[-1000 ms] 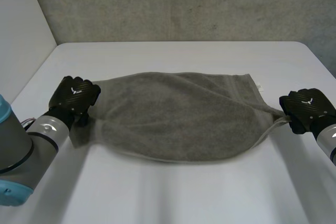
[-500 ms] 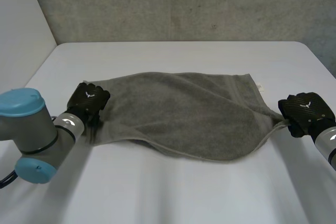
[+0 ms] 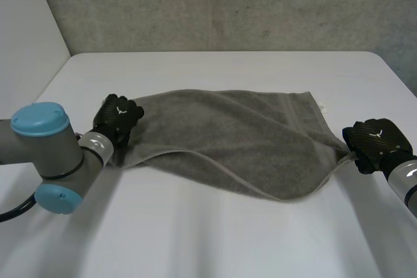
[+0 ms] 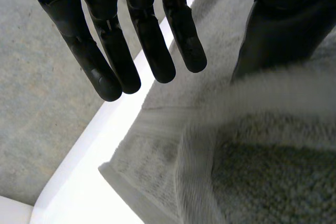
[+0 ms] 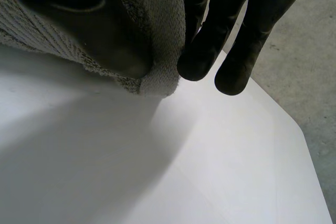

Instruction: Fold the towel.

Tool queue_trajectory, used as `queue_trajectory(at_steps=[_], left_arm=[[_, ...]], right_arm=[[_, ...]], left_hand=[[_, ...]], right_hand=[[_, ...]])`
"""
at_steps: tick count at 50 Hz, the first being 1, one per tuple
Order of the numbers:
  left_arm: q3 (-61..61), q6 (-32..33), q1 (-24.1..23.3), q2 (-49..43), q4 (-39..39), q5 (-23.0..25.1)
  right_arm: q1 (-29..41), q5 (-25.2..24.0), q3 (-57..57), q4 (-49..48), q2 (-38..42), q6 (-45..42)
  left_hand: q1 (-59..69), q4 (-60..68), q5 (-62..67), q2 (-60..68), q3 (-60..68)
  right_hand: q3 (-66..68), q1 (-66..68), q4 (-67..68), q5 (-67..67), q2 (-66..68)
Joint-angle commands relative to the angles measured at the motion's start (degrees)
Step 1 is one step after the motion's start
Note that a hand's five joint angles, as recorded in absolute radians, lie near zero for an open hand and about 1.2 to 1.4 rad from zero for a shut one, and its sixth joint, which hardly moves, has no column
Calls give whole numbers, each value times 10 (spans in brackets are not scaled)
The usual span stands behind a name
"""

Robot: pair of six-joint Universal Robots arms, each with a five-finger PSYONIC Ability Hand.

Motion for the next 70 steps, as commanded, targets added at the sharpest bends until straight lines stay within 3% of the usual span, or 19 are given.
queue_trajectory(at_steps=[1,8,20,31,48,63,70], left_arm=[[-45,-8,2,83,1,1],[-129,-40,10,180,-2,8],[-254,-55,-10,245,-43,31],[-299,-50,31,288,-77,36],[-245,-50,63,197,-66,38],[-172,-46,60,116,-55,34],[-152,-13,54,95,-55,34]], right_arm=[[0,0,0,0,0,0],[2,0,2,0,0,0],[3,0,4,1,0,0],[3,-1,5,1,0,-1],[4,-4,13,2,0,-2],[3,-7,18,2,0,-2],[3,-7,19,2,0,-3]], left_hand=[[-77,-79,-175,-79,-77],[-121,-122,-218,-122,-120],[-108,-109,-205,-109,-107],[-38,-40,-136,-40,-38],[-119,-121,-217,-121,-119],[-119,-121,-217,-121,-119],[-131,-133,-228,-133,-131]], right_hand=[[25,37,33,34,36],[25,37,33,34,36],[25,37,33,34,36],[25,37,33,34,36],[25,37,33,34,36],[25,37,33,34,36],[25,37,33,34,36]])
